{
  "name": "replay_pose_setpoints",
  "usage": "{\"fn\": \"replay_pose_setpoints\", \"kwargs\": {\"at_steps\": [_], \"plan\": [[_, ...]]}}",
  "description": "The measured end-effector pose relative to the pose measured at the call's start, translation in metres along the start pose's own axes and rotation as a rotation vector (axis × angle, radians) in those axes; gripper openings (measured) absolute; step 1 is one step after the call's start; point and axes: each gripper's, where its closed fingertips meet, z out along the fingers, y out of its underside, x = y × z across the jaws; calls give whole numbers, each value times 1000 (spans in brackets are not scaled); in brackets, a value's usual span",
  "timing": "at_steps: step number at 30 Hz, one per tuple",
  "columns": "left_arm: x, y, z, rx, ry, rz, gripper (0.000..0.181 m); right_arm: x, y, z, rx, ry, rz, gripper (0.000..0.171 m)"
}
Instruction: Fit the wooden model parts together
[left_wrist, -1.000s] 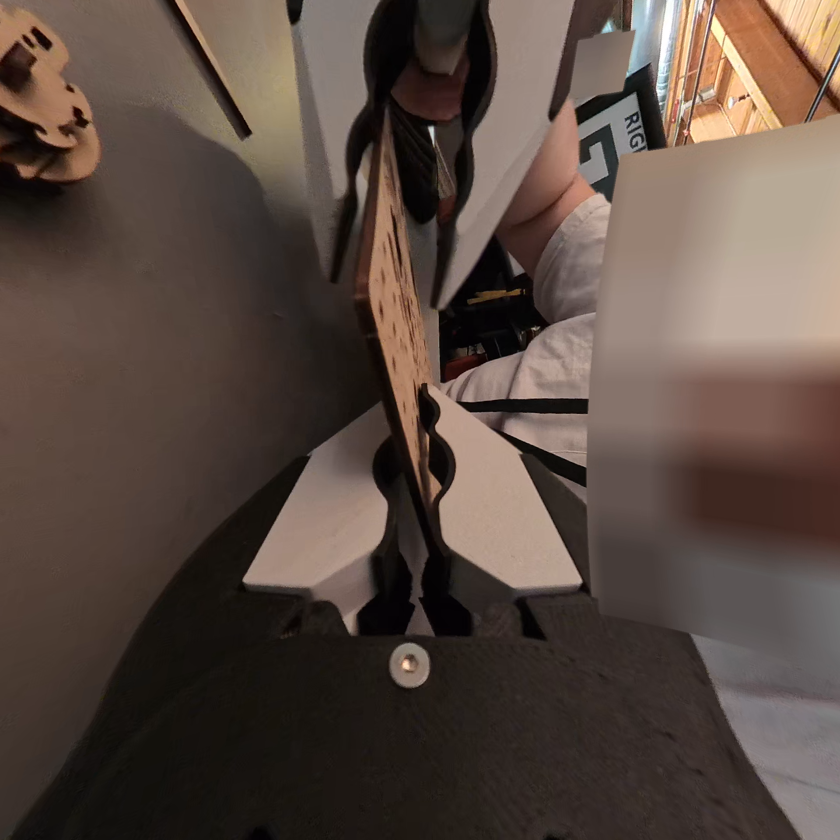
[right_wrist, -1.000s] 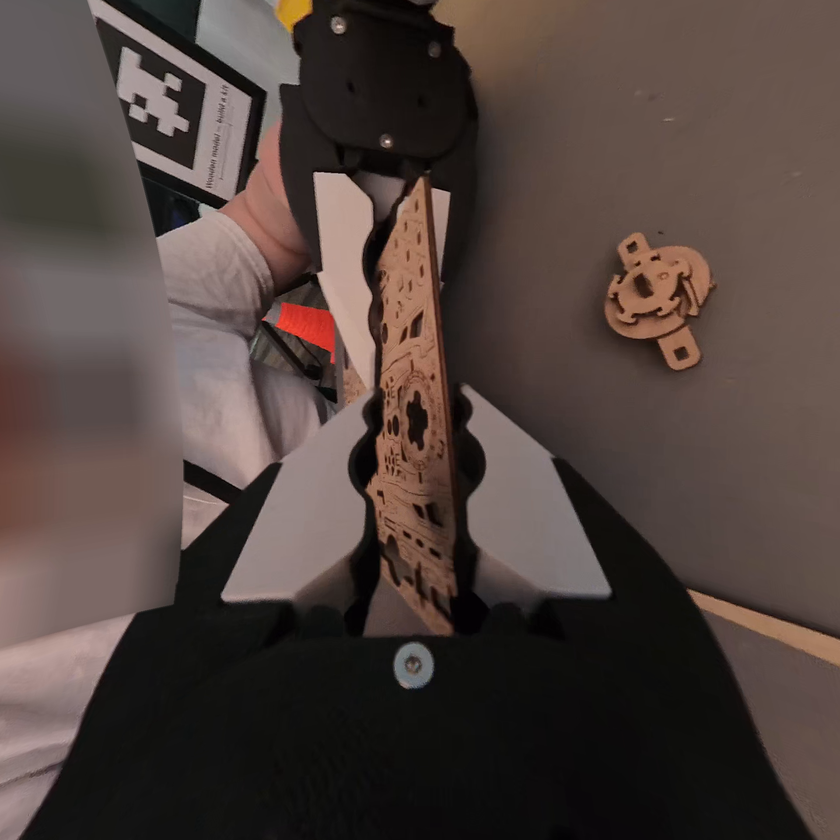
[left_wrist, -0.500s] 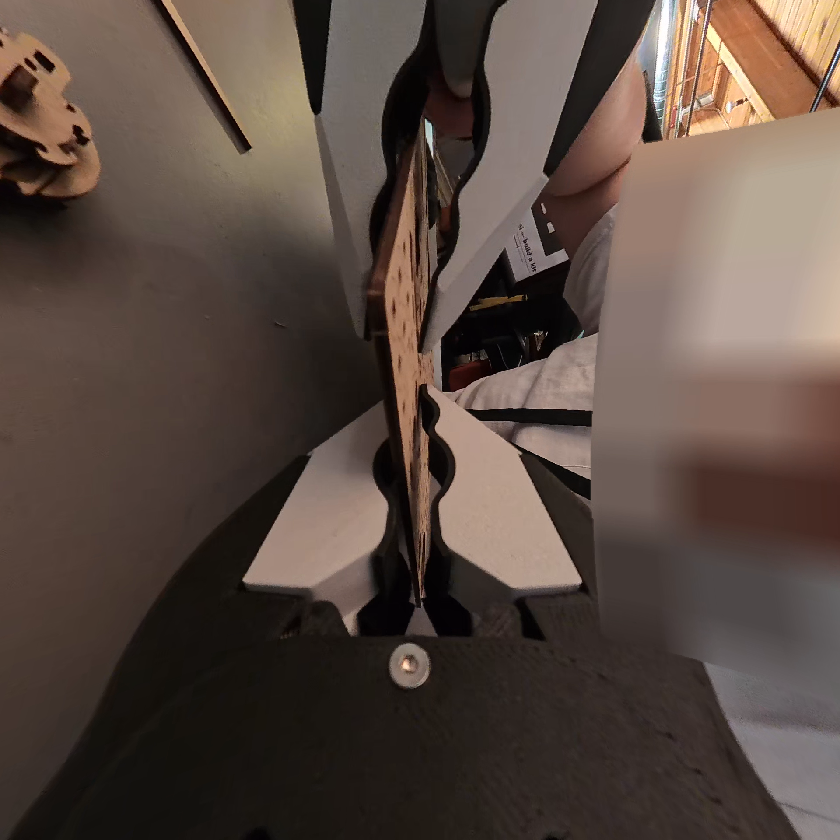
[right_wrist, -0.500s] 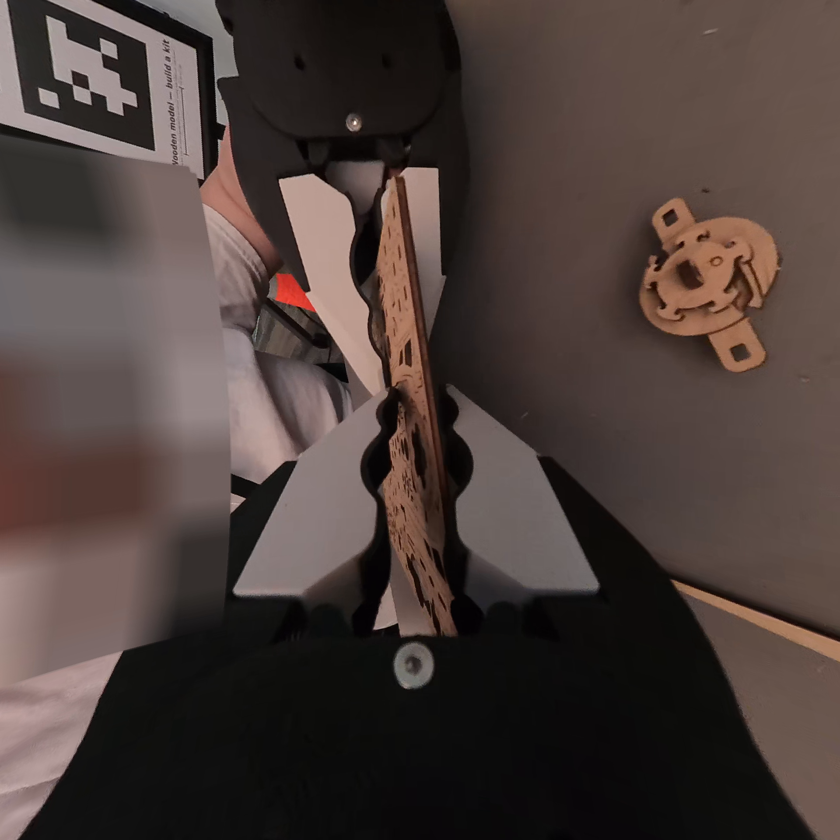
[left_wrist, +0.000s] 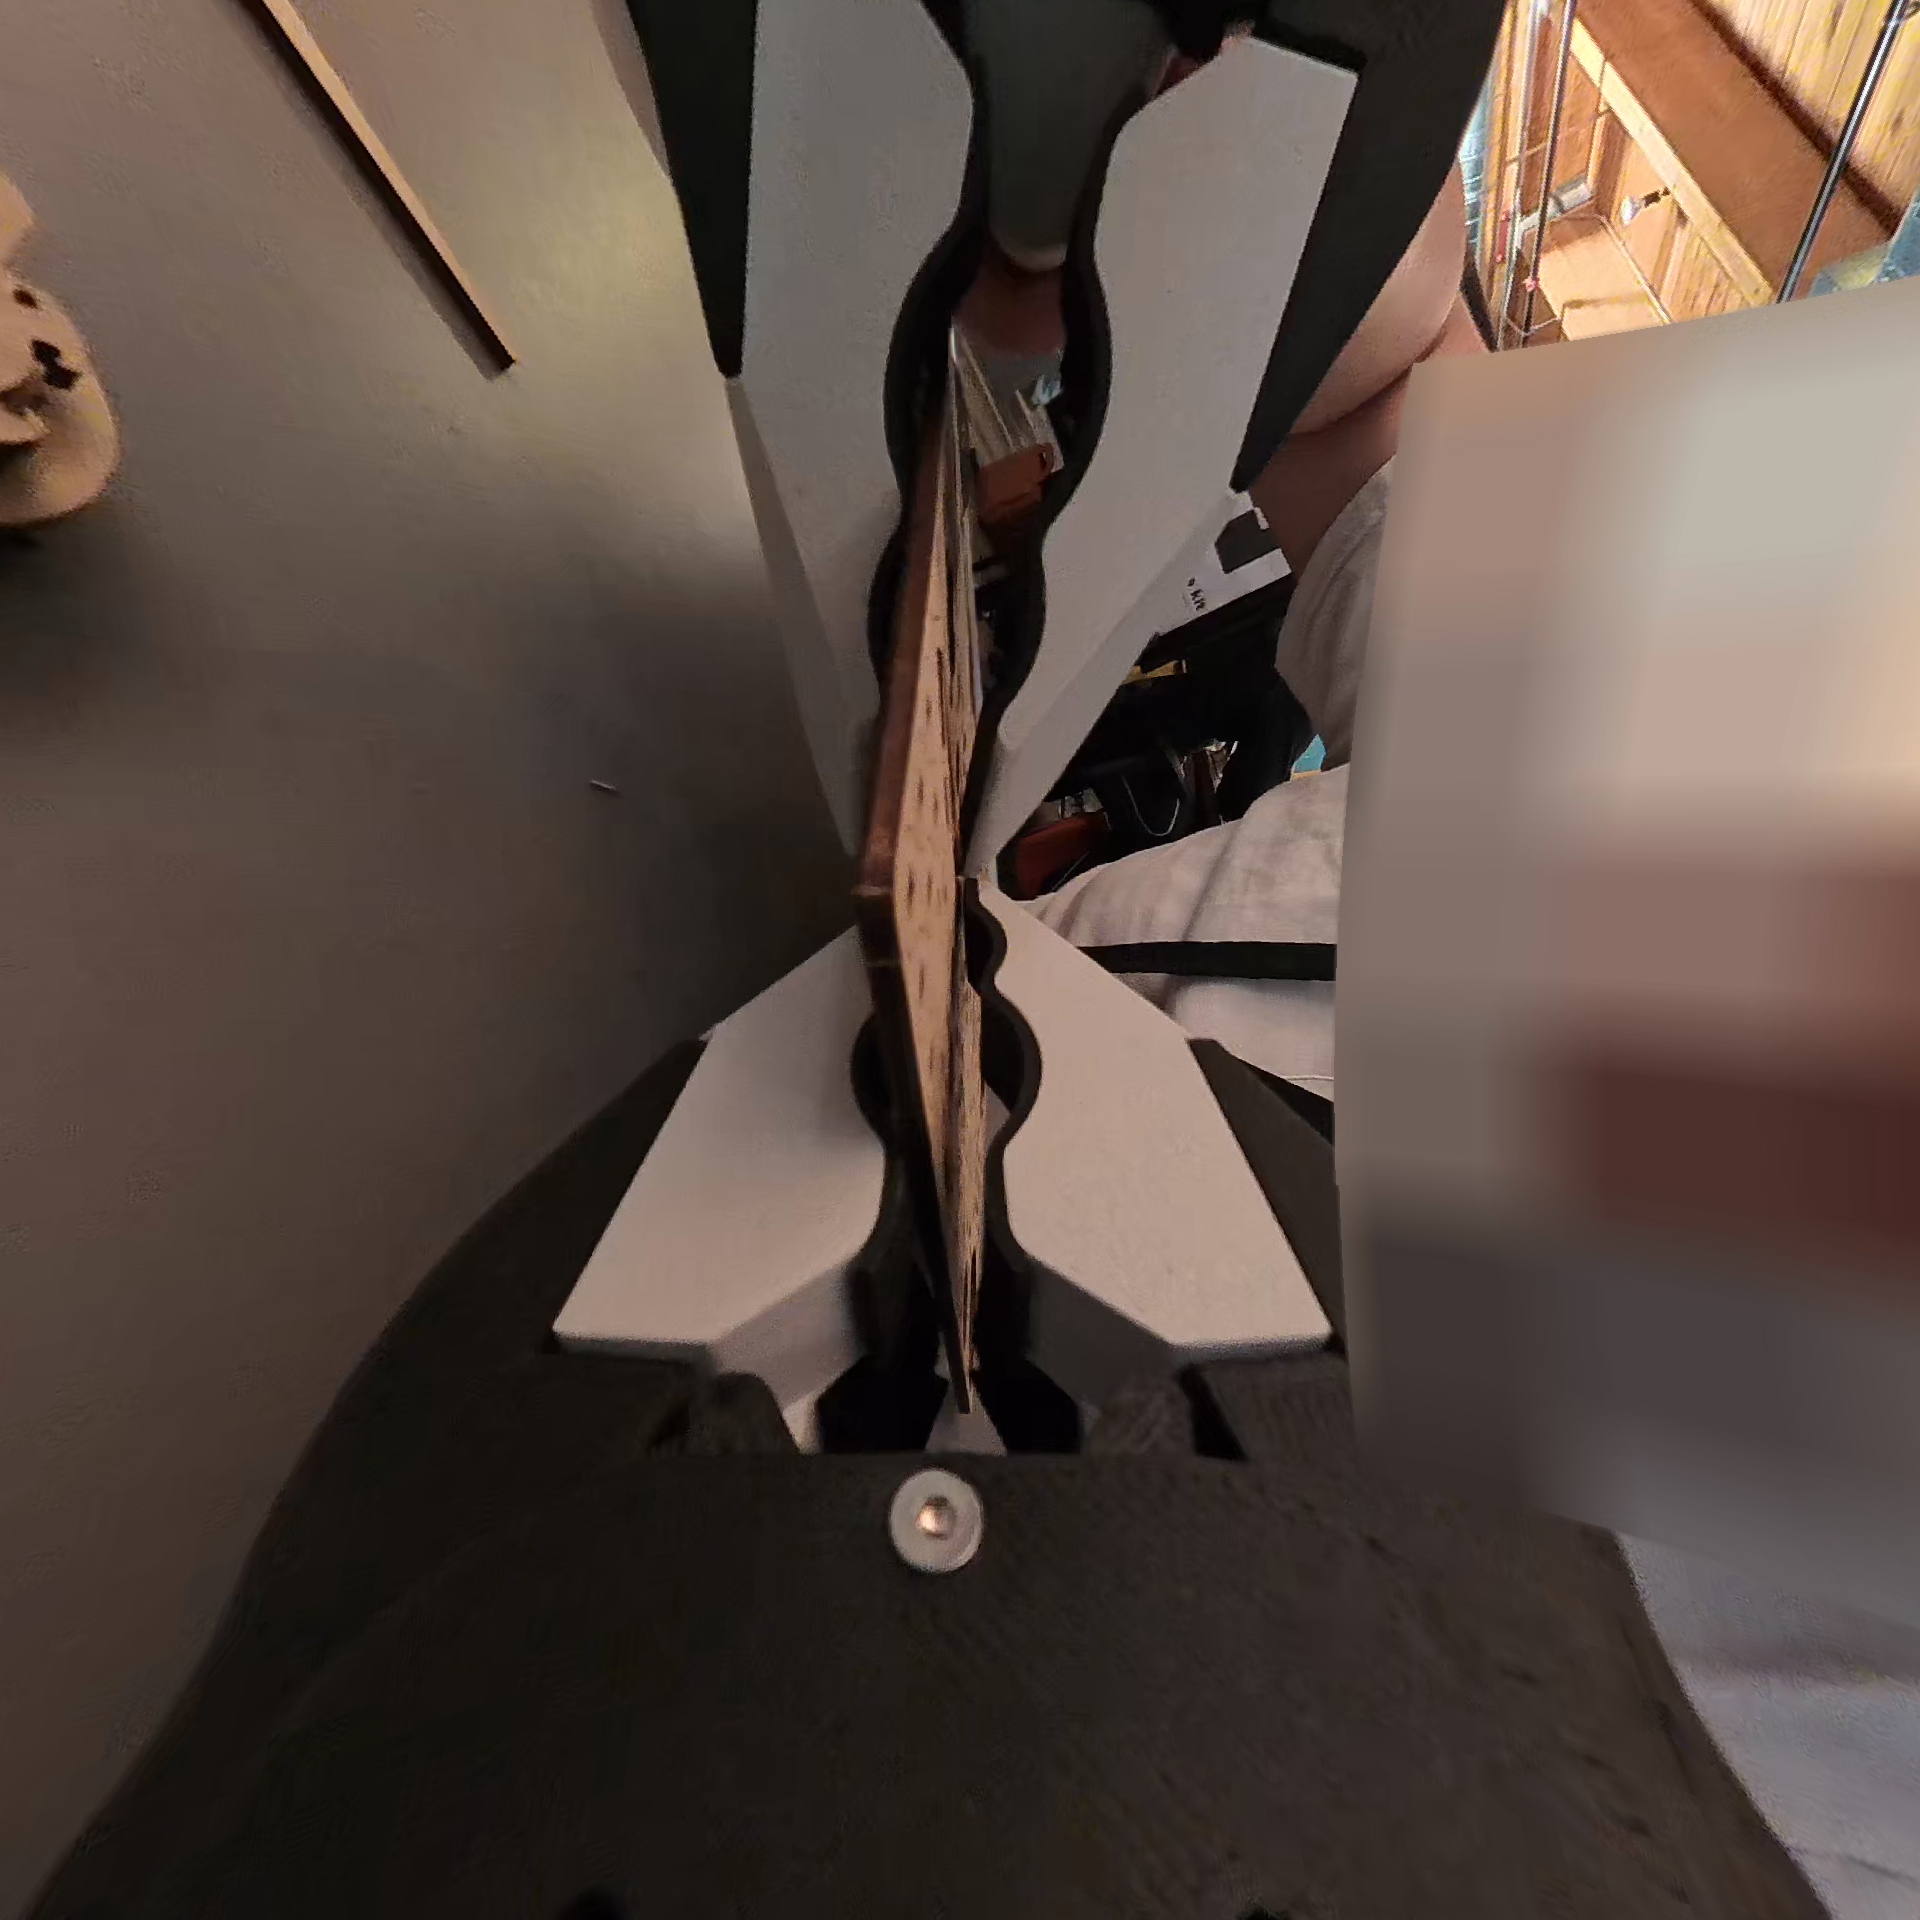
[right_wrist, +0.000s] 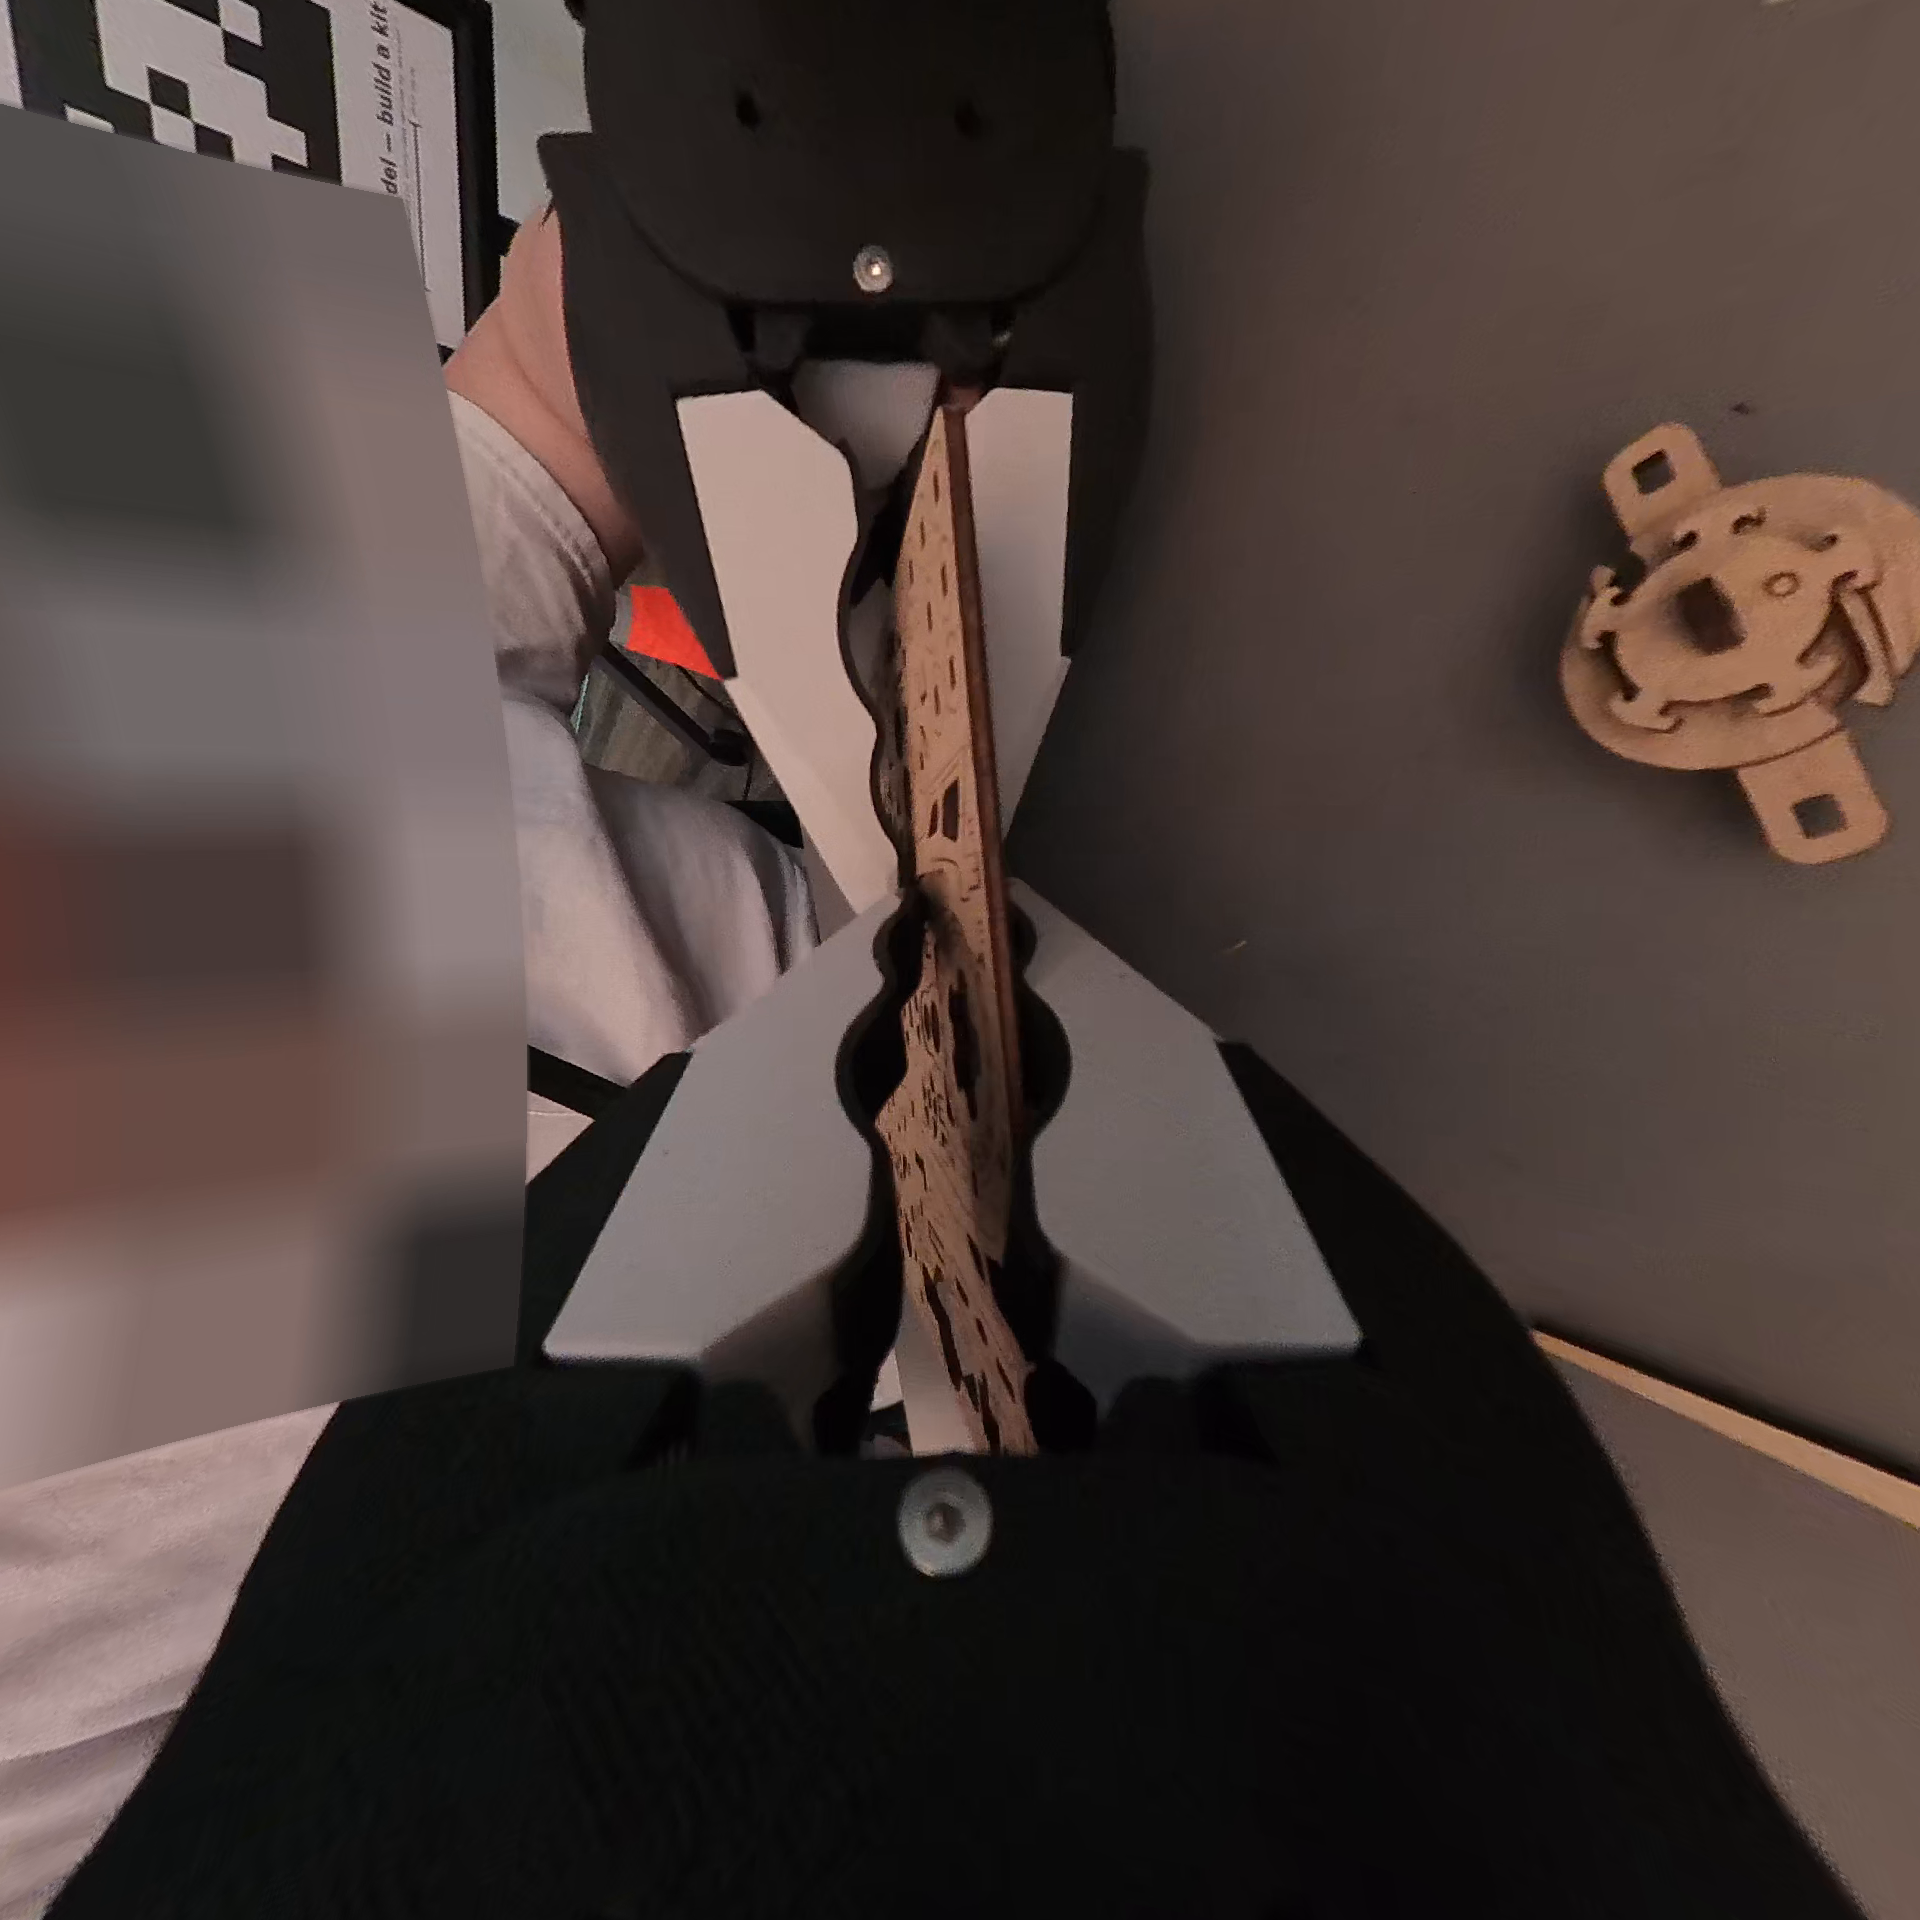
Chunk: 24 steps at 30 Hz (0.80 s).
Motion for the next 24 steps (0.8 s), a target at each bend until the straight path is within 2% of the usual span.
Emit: {"fn": "replay_pose_setpoints", "kwargs": {"at_steps": [15,24], "plan": [[5,2,2,-13,1,71,4,-5,2,1,26,-68,29,10],[0,3,1,-1,-27,52,2,0,1,1,-4,56,-51,13]]}}
